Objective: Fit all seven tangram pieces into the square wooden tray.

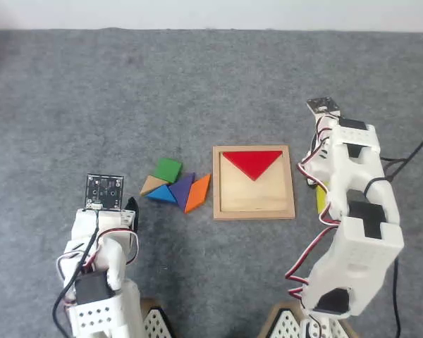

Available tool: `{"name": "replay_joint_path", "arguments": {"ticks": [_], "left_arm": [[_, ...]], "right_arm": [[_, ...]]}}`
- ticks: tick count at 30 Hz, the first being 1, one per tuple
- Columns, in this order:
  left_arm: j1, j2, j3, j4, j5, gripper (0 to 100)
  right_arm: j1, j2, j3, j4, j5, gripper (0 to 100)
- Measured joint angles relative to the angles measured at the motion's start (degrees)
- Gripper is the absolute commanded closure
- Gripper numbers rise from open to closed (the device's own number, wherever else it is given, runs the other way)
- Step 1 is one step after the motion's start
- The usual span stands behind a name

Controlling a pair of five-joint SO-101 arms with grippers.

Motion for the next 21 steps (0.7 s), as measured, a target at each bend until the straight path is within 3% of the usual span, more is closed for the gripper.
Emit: {"name": "replay_joint_path", "arguments": {"ticks": [4,11,21], "left_arm": [[0.0,0.0,0.0,0.0,0.0,82],[0.0,0.0,0.0,0.4,0.0,82],[0.0,0.0,0.0,0.4,0.0,82]], "right_arm": [[-0.1,0.0,0.4,0.0,0.0,72.6],[1.4,-0.6,0.4,0.4,-2.8,61.9],[2.6,-0.6,0.4,2.2,-5.4,61.5]]}}
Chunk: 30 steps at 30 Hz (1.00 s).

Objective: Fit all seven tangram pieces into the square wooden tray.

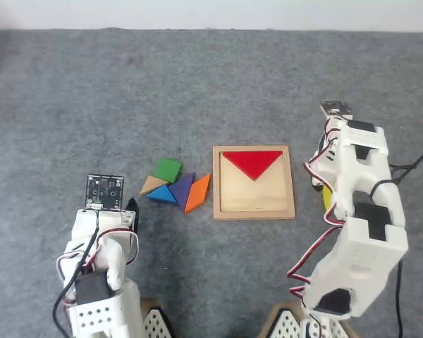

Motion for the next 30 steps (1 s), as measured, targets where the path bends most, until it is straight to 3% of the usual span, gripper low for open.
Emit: {"name": "replay_joint_path", "arguments": {"ticks": [3,8,30], "left_arm": [[0.0,0.0,0.0,0.0,0.0,82],[0.0,0.0,0.0,0.0,0.0,82],[0.0,0.0,0.0,0.0,0.0,82]], "right_arm": [[0.0,0.0,0.0,0.0,-0.3,63.6],[0.0,0.0,0.0,-1.6,-0.3,77.2],[0.4,-0.8,-1.5,1.8,-0.6,75.0]]}}
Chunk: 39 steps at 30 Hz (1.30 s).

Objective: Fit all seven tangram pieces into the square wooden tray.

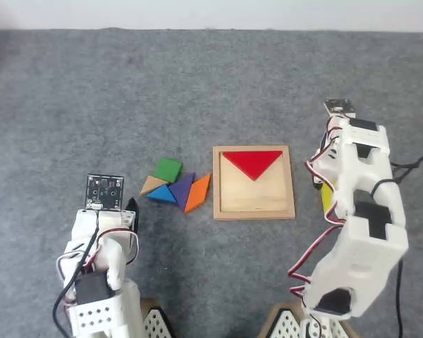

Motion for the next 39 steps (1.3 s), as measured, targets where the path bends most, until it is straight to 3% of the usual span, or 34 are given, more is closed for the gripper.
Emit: {"name": "replay_joint_path", "arguments": {"ticks": [10,21,29,35,39], "left_arm": [[0.0,0.0,0.0,0.0,0.0,82],[0.0,0.0,0.0,0.0,0.0,82],[0.0,0.0,0.0,0.0,0.0,82],[0.0,0.0,0.0,0.0,0.0,82],[0.0,0.0,0.0,0.0,-0.4,82]], "right_arm": [[-1.3,-11.3,0.2,4.8,0.2,75.0],[-21.9,-24.3,4.0,6.1,4.0,75.0],[-32.8,-28.8,4.7,11.3,4.3,75.0],[-33.1,-29.3,5.2,13.5,4.7,75.0],[-26.3,-29.3,4.9,13.2,8.3,74.8]]}}
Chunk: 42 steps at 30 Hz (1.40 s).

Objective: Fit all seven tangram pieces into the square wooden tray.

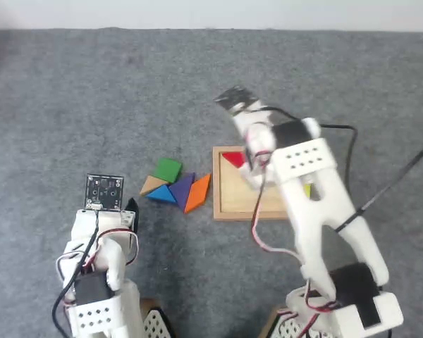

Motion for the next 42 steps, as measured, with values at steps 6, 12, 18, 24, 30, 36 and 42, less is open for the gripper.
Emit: {"name": "replay_joint_path", "arguments": {"ticks": [6,12,18,24,30,36,42], "left_arm": [[0.0,0.0,0.0,0.1,-1.9,82],[0.0,0.0,0.0,0.8,-2.0,82],[0.0,0.0,0.0,1.1,-2.0,82],[0.0,0.0,0.0,1.1,-2.0,82],[0.0,0.0,0.0,1.1,-2.0,82],[0.0,0.0,0.0,1.1,-2.0,82],[0.0,0.0,0.0,1.1,-2.0,82]], "right_arm": [[15.7,1.5,-3.0,-4.3,5.5,74.2],[16.4,12.3,-2.5,-9.7,9.1,60.7],[15.2,17.6,-2.3,-14.2,9.1,56.7],[17.1,20.7,-2.3,-20.9,8.4,58.9],[18.6,25.4,-3.2,-24.4,8.4,60.4],[16.6,28.6,-4.4,-24.6,8.3,59.4],[12.7,27.3,-5.1,-21.8,7.5,56.3]]}}
